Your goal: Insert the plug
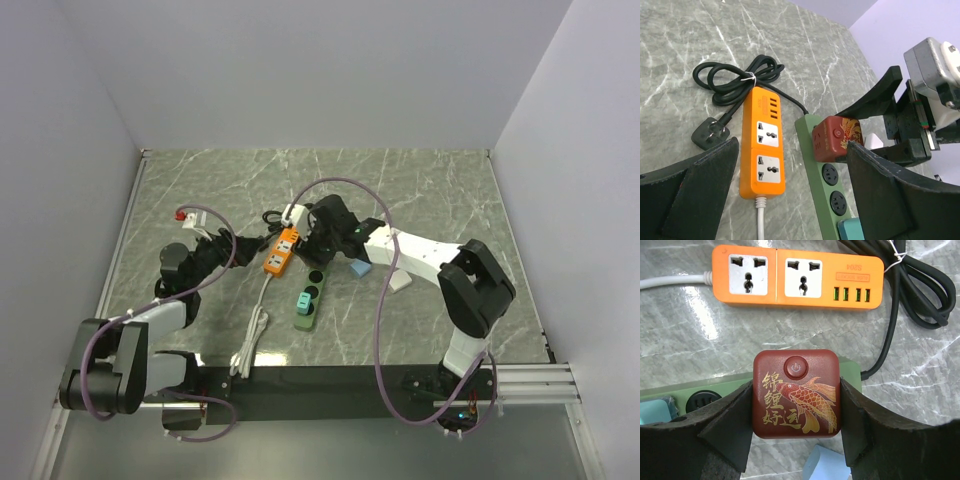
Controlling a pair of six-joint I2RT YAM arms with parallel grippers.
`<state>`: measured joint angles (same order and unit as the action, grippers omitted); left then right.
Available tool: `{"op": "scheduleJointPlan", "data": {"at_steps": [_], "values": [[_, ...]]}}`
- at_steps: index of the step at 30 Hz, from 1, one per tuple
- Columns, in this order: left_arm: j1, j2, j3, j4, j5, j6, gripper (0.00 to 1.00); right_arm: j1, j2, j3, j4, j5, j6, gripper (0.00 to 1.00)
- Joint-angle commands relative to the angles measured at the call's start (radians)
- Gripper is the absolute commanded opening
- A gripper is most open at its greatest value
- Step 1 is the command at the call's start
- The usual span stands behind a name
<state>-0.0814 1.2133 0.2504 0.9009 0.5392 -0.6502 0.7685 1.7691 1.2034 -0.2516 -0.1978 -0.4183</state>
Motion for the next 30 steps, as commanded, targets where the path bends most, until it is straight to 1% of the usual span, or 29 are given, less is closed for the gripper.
{"op": "scheduleJointPlan", "data": {"at_steps": [1,4,9,12,13,14,15,17,18,20,21,23,24,26,27,28,29,30], "values": [[0.006,-0.029,-0.002,0.053,0.039,-0.002,0.95,-0.012,0.07,-0.108,-0.216,-0.035,0.138,0.0],[0.006,-0.028,-0.011,0.087,0.067,-0.008,0.95,-0.021,0.07,-0.107,-0.227,-0.074,0.135,0.0],[0.005,-0.063,-0.019,0.072,0.059,0.007,0.94,-0.028,0.081,-0.111,-0.25,-0.133,0.131,0.0],[-0.024,-0.087,-0.026,0.087,0.071,0.033,0.92,-0.029,0.076,-0.125,-0.249,-0.141,0.141,0.0],[-0.071,-0.099,-0.026,0.072,0.055,0.052,0.91,-0.029,0.072,-0.13,-0.245,-0.143,0.144,0.0],[-0.105,-0.136,-0.011,-0.018,-0.015,0.113,0.91,-0.029,0.066,-0.137,-0.238,-0.146,0.147,0.0],[-0.189,-0.158,-0.004,-0.075,-0.074,0.147,0.91,-0.031,0.058,-0.14,-0.236,-0.152,0.151,0.0],[-0.263,-0.214,-0.006,-0.131,-0.183,0.188,0.91,-0.032,0.05,-0.146,-0.232,-0.153,0.161,0.0],[-0.311,-0.231,-0.019,-0.123,-0.195,0.179,0.91,-0.034,0.044,-0.146,-0.232,-0.153,0.162,0.0],[-0.352,-0.277,-0.051,-0.123,-0.241,0.15,0.91,-0.032,0.039,-0.145,-0.233,-0.153,0.162,0.0],[-0.403,-0.293,-0.056,-0.16,-0.27,0.149,0.91,-0.032,0.036,-0.145,-0.233,-0.152,0.161,0.0],[-0.463,-0.331,-0.065,-0.209,-0.344,0.158,0.9,-0.032,0.032,-0.143,-0.233,-0.155,0.162,0.0],[-0.522,-0.34,-0.069,-0.221,-0.417,0.155,0.9,-0.032,0.027,-0.145,-0.232,-0.155,0.162,0.0],[-0.576,-0.344,-0.074,-0.244,-0.465,0.147,0.9,-0.032,0.023,-0.153,-0.227,-0.149,0.17,0.0],[-0.604,-0.336,-0.073,-0.252,-0.526,0.144,0.9,-0.032,0.02,-0.154,-0.227,-0.146,0.171,0.0],[-0.667,-0.307,-0.069,-0.272,-0.536,0.139,0.9,-0.032,0.018,-0.156,-0.229,-0.141,0.174,0.0],[-0.698,-0.287,-0.06,-0.286,-0.601,0.138,0.9,-0.032,0.015,-0.157,-0.23,-0.135,0.182,0.0],[-0.751,-0.267,-0.056,-0.295,-0.666,0.138,0.9,-0.032,0.013,-0.159,-0.23,-0.132,0.184,0.0]]}}
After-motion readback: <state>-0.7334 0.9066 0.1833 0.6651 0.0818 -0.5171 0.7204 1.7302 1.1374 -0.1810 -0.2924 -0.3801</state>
